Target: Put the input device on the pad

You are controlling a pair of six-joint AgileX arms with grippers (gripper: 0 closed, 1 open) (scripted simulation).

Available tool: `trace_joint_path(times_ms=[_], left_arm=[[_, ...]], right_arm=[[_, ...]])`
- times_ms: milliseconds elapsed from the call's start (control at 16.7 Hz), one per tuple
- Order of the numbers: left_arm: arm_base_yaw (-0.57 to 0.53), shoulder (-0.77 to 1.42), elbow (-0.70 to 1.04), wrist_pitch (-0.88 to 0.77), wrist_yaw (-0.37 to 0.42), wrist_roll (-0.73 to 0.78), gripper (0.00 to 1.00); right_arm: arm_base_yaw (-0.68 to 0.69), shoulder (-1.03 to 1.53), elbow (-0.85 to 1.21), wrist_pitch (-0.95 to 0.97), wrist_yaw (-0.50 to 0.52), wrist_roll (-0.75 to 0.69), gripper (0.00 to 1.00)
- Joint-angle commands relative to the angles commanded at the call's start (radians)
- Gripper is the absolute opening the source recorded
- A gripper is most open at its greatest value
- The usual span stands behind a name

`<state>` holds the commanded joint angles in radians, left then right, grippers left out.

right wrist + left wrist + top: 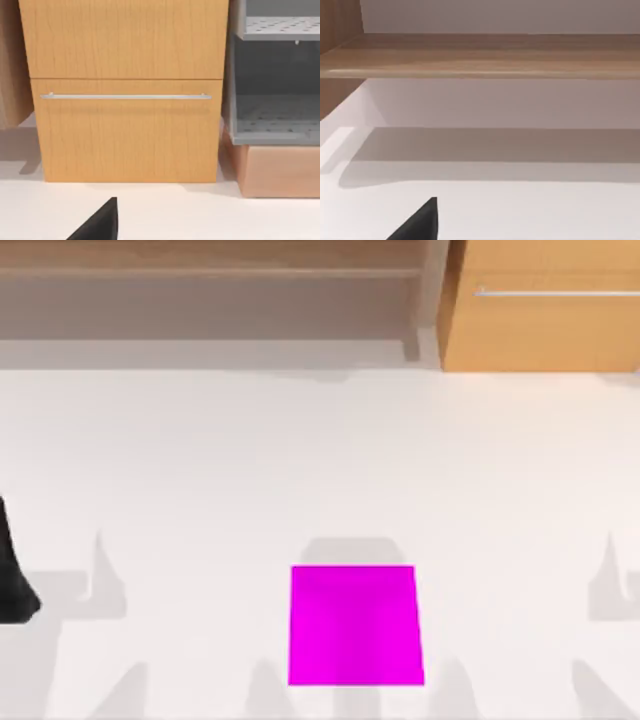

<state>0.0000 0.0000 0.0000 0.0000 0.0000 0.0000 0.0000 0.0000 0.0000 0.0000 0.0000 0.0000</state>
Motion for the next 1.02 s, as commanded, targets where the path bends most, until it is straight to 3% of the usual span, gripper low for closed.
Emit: trace_joint_path(times_ms=[240, 480, 720, 1020], left_arm=[[0.01, 0.023, 0.03, -0.021, -0.005, 0.03, 1.0], [0.055, 0.163, 0.214, -0.144, -0.023, 0.218, 1.0], [0.108, 0.413, 0.471, -0.35, -0.04, 0.565, 1.0], [0.163, 0.857, 0.763, -0.664, -0.046, 1.132, 1.0]], right_arm=[[0.0, 0.0, 0.0, 0.0, 0.0, 0.0, 1.0], [0.0, 0.0, 0.0, 0.0, 0.0, 0.0, 1.0], [0.0, 0.0, 0.0, 0.0, 0.0, 0.0, 1.0], [0.0, 0.0, 0.0, 0.0, 0.0, 0.0, 1.0]])
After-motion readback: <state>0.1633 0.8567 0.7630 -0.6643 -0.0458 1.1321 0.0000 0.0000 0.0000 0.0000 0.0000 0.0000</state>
